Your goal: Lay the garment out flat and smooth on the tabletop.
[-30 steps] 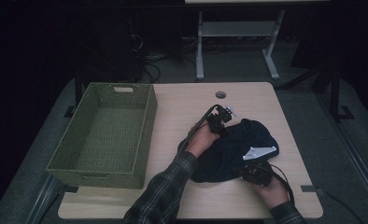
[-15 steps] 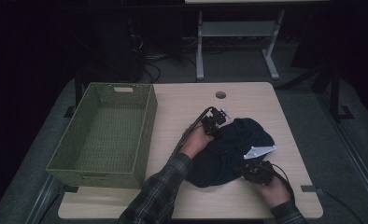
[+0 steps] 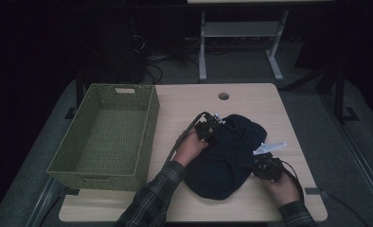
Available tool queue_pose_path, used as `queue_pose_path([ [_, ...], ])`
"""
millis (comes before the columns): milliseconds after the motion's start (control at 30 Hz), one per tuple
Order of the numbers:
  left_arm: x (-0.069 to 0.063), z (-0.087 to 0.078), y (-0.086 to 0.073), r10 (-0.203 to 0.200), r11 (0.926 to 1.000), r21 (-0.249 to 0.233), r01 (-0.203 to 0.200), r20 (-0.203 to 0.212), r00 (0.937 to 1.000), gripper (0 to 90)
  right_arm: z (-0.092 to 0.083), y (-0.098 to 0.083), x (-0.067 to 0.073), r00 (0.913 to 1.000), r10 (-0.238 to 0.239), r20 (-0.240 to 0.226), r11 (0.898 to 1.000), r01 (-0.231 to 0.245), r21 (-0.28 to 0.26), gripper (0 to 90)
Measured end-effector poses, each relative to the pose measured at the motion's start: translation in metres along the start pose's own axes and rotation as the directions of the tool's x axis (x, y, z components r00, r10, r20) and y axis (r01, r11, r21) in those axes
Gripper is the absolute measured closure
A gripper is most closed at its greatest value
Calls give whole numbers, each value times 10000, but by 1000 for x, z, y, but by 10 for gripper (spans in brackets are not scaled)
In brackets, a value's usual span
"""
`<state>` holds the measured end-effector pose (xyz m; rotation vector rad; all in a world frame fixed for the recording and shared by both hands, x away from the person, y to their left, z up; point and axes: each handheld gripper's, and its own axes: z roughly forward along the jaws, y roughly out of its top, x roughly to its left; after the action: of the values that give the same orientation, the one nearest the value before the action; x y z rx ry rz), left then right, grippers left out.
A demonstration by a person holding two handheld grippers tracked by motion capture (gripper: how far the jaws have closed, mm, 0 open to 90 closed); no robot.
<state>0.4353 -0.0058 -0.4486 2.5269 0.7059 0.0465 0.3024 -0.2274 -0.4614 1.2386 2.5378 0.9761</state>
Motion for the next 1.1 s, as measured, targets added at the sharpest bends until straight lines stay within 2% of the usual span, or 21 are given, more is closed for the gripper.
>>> queue_pose_path([
  [200, -3, -7, -15, -219, 9997, -86, 220, 72, 9997, 900, 1, 6, -11, 9992, -51, 389, 10000, 48, 85, 897],
  [300, -4, -10, -19, -228, 9997, -78, 228, 71, 9997, 900, 2, 7, -14, 9994, 17, 355, 10000, -19, 45, 897],
  [433, -8, -13, -27, -274, 9995, -136, 275, 67, 9996, 900, 4, 11, -16, 9981, -148, 594, 9998, 139, 160, 897],
  [667, -16, -22, -44, -359, 9991, -220, 364, 241, 9991, 900, 6, 15, -20, 9976, -156, 670, 9998, 148, 132, 897],
  [767, -16, -22, -46, -350, 9989, -309, 358, 256, 9991, 900, 6, 15, -20, 9977, -181, 649, 9998, 175, 106, 896],
  [800, -16, -23, -46, -350, 9988, -339, 358, 251, 9991, 900, 2, 18, -20, 9981, -203, 584, 9996, 213, -174, 896],
  [900, -12, -27, -45, -415, 9976, -555, 422, 123, 9991, 900, -3, 23, -22, 9978, -189, 642, 9991, 214, -372, 896],
  [933, -10, -29, -45, -489, 9965, -682, 492, 63, 9988, 900, -7, 30, -27, 9971, -128, 749, 9972, 183, -728, 896],
  [1033, -2, -33, -44, -625, 9938, -933, 607, -172, 9979, 900, -6, 38, -34, 9972, 20, 754, 9969, 39, -784, 896],
  [1067, 3, -34, -41, -768, 9920, -1029, 732, -319, 9965, 900, -3, 43, -42, 9966, 125, 810, 9934, -32, -1147, 897],
  [1100, 3, -34, -41, -768, 9920, -1029, 732, -319, 9965, 900, -3, 43, -42, 9966, 125, 810, 9934, -32, -1147, 897],
])
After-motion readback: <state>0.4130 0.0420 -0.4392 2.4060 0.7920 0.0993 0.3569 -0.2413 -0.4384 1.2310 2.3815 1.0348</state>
